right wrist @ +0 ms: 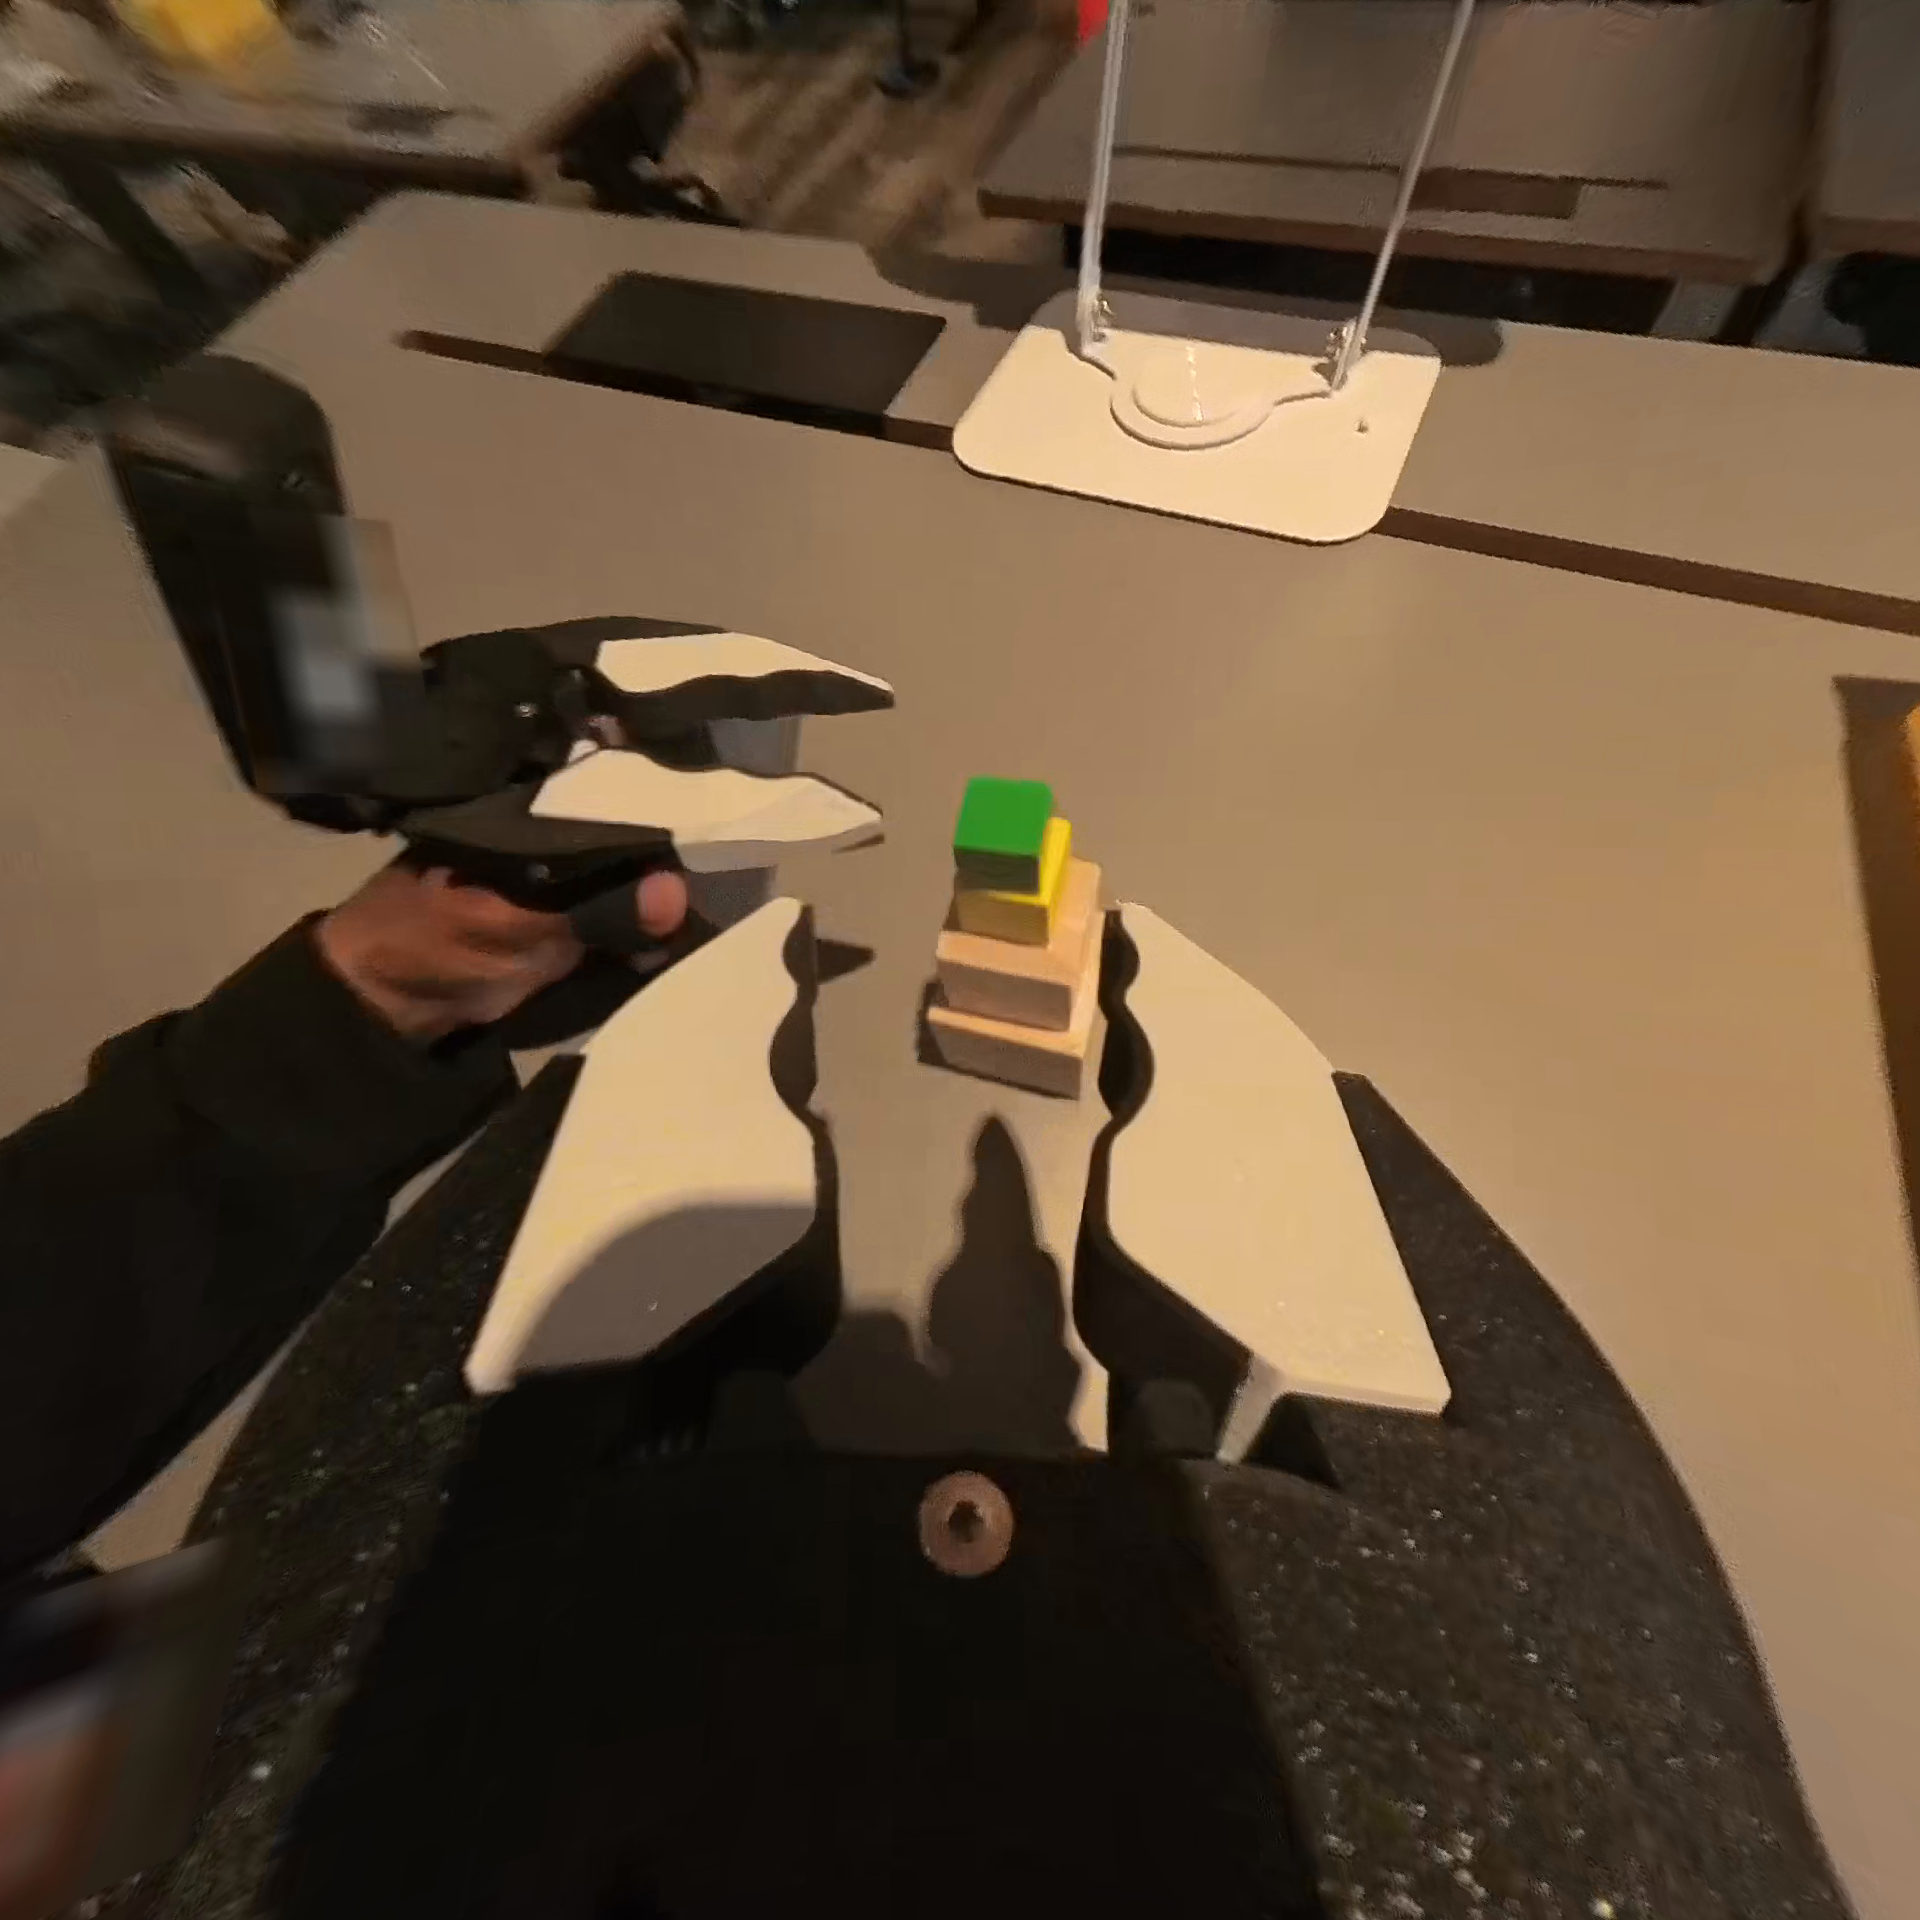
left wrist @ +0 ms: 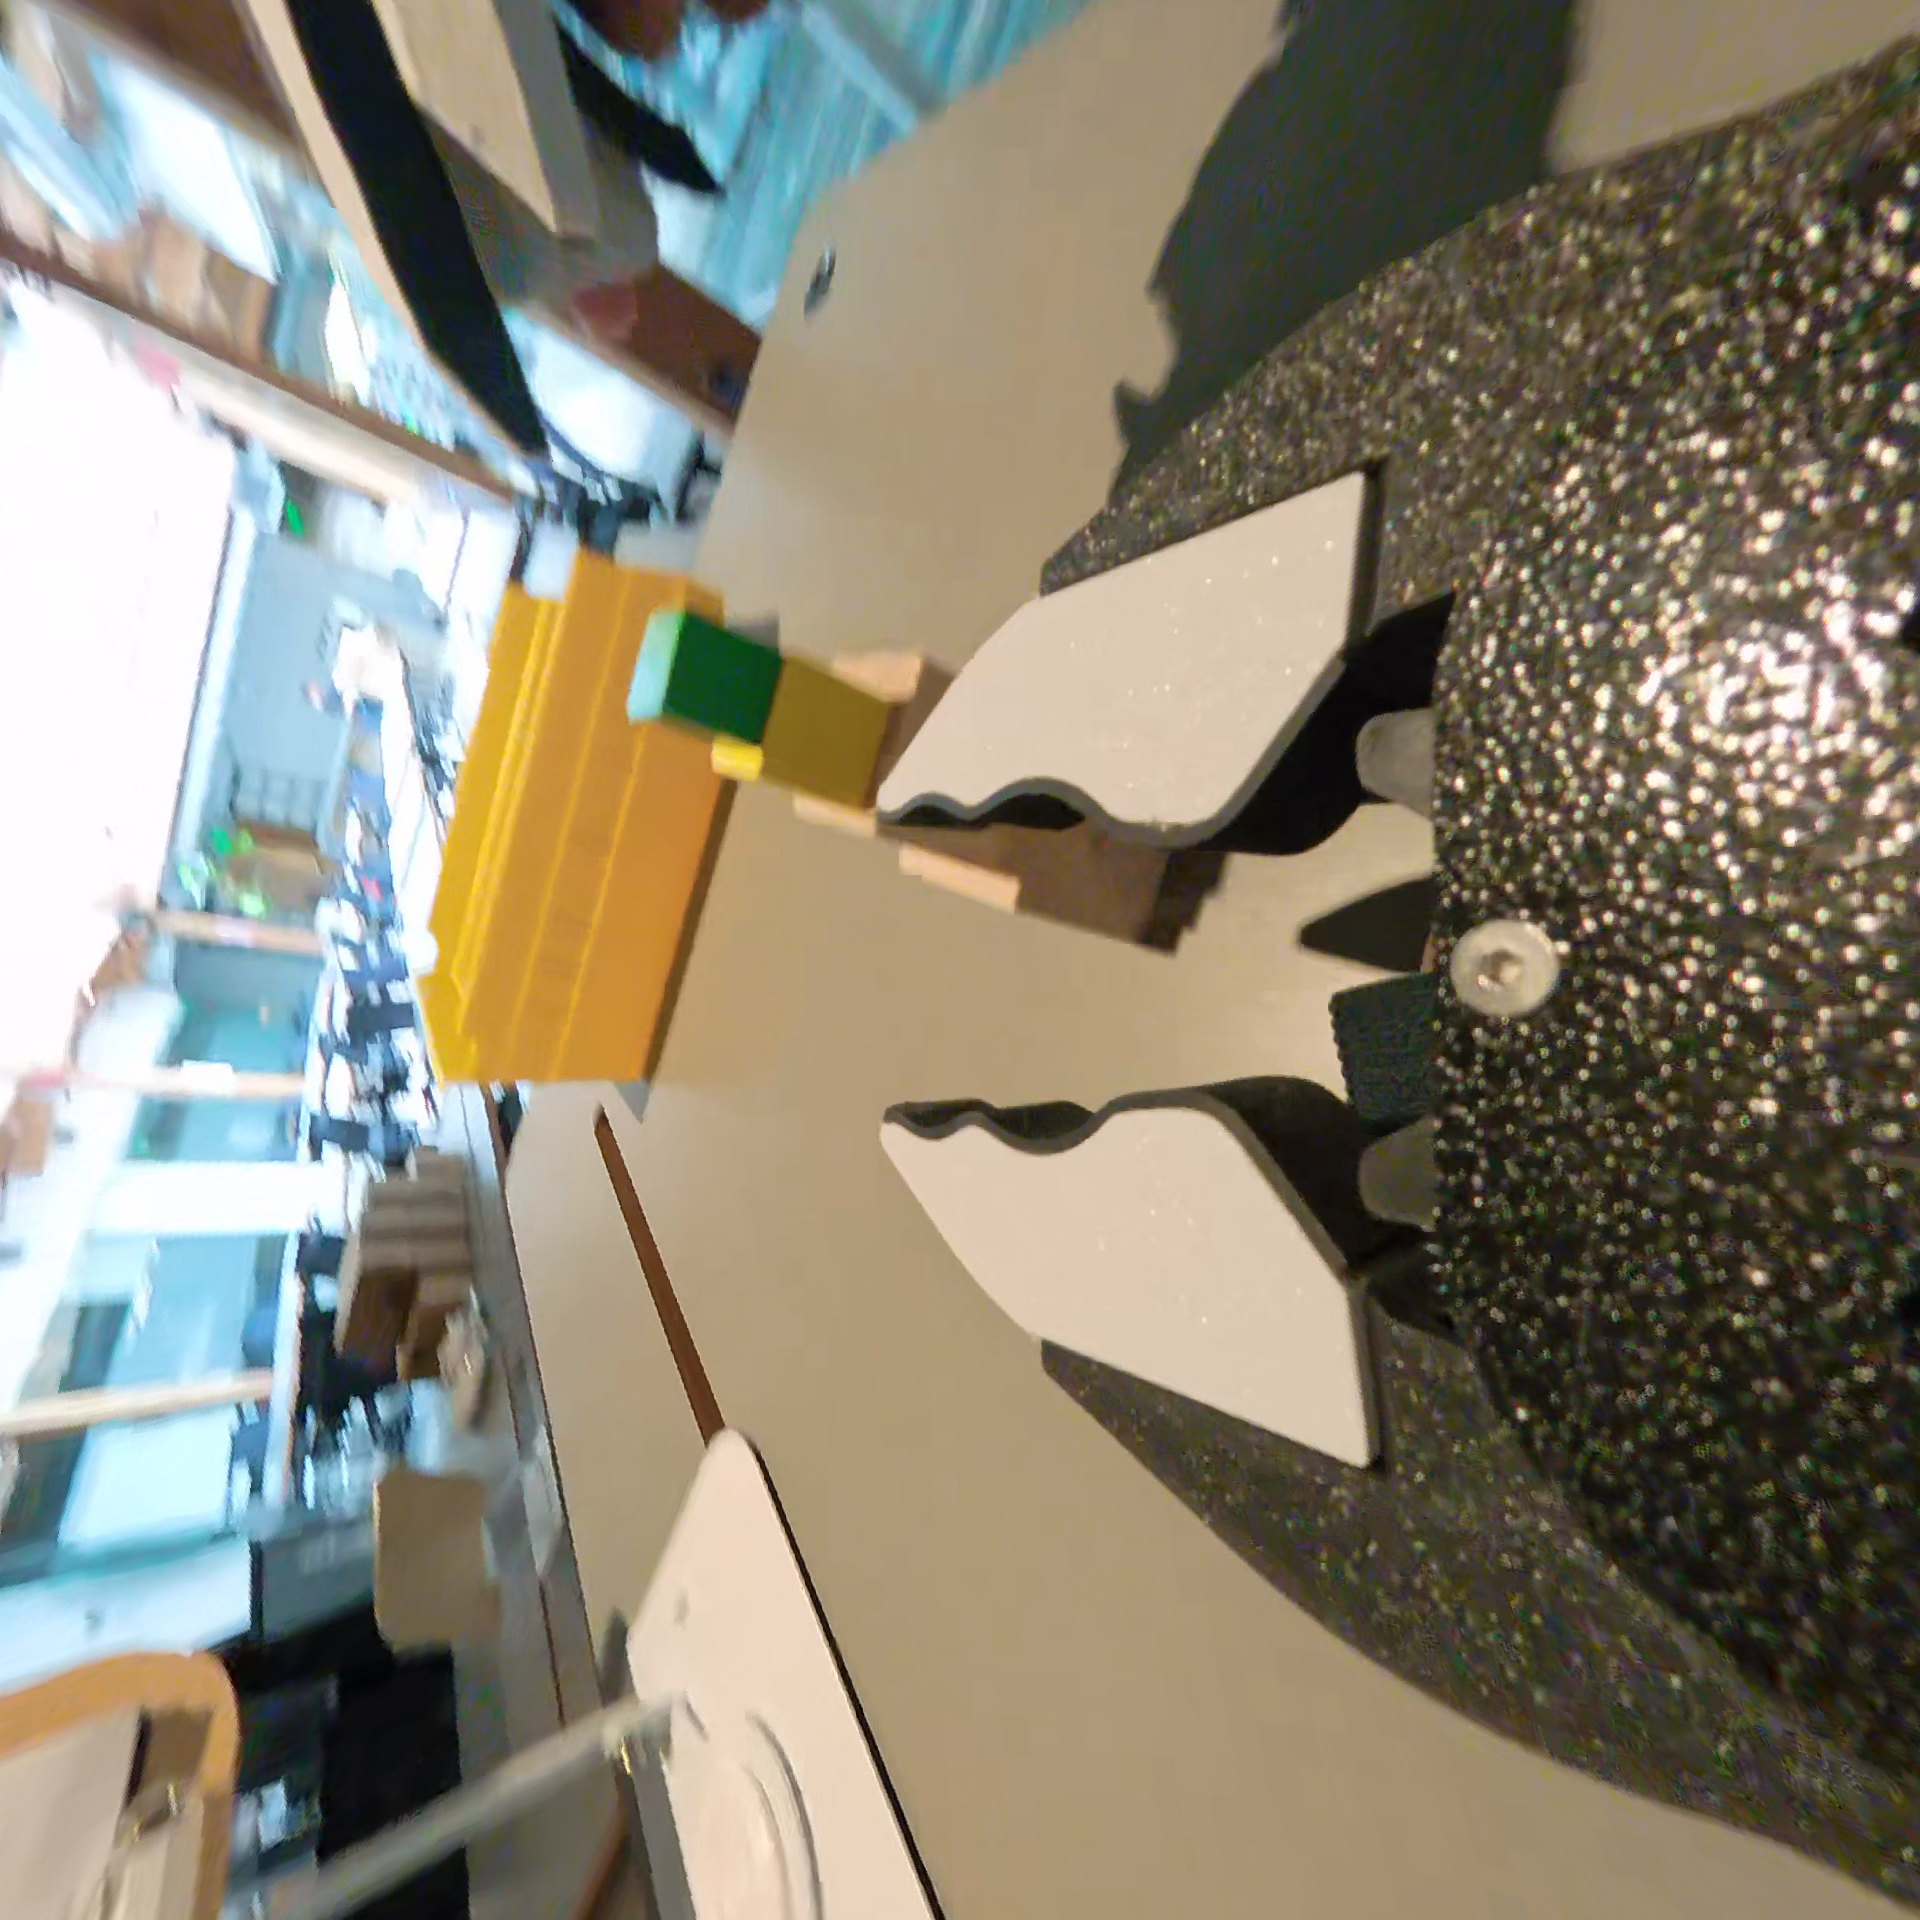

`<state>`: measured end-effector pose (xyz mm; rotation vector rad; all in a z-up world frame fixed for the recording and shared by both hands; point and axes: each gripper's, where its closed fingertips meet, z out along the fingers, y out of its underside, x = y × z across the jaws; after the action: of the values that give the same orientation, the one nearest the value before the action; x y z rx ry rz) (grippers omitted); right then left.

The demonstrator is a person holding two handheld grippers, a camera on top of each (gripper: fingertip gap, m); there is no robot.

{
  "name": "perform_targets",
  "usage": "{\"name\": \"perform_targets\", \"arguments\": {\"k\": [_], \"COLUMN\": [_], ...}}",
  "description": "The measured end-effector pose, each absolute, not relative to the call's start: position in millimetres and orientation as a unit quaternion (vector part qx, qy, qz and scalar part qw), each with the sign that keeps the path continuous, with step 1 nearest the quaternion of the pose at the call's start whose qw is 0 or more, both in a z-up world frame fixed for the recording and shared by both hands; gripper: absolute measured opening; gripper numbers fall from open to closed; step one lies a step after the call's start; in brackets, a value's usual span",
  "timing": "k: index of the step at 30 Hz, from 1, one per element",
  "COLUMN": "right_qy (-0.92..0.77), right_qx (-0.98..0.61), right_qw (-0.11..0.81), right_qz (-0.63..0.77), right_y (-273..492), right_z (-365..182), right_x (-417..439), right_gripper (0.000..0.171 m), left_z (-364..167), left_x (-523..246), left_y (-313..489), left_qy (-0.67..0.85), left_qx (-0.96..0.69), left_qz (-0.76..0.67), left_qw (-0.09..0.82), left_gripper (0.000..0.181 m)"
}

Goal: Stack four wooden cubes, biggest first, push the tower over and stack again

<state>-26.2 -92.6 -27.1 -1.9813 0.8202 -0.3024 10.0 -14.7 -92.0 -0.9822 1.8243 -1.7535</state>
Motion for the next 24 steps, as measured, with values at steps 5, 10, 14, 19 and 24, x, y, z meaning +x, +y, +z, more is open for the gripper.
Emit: {"name": "perform_targets", "arguments": {"k": [5,10,14,19,24], "right_qy": [0.271,0.265,0.207,0.129,0.101], "right_qx": [-0.822,-0.826,-0.832,-0.836,-0.826], "right_qw": [0.482,0.495,0.513,0.533,0.550], "right_qz": [-0.138,-0.053,-0.037,0.016,0.070], "right_y": [-148,-171,-163,-145,-142], "right_z": [-56,-111,-124,-129,-132], "right_x": [-27,-20,-12,-11,-11], "right_gripper": [0.045,0.046,0.046,0.045,0.043], "left_z": [-81,-91,-98,-112,-117], "left_x": [-9,-10,-4,2,7], "left_y": [-39,-51,-61,-69,-67], "left_qy": [0.654,0.689,0.711,0.743,0.748], "left_qx": [-0.290,-0.276,-0.276,-0.276,-0.293], "left_qz": [-0.682,-0.648,-0.616,-0.567,-0.542], "left_qw": [0.152,0.169,0.199,0.222,0.246], "left_gripper": [0.062,0.074,0.076,0.073,0.068]}}
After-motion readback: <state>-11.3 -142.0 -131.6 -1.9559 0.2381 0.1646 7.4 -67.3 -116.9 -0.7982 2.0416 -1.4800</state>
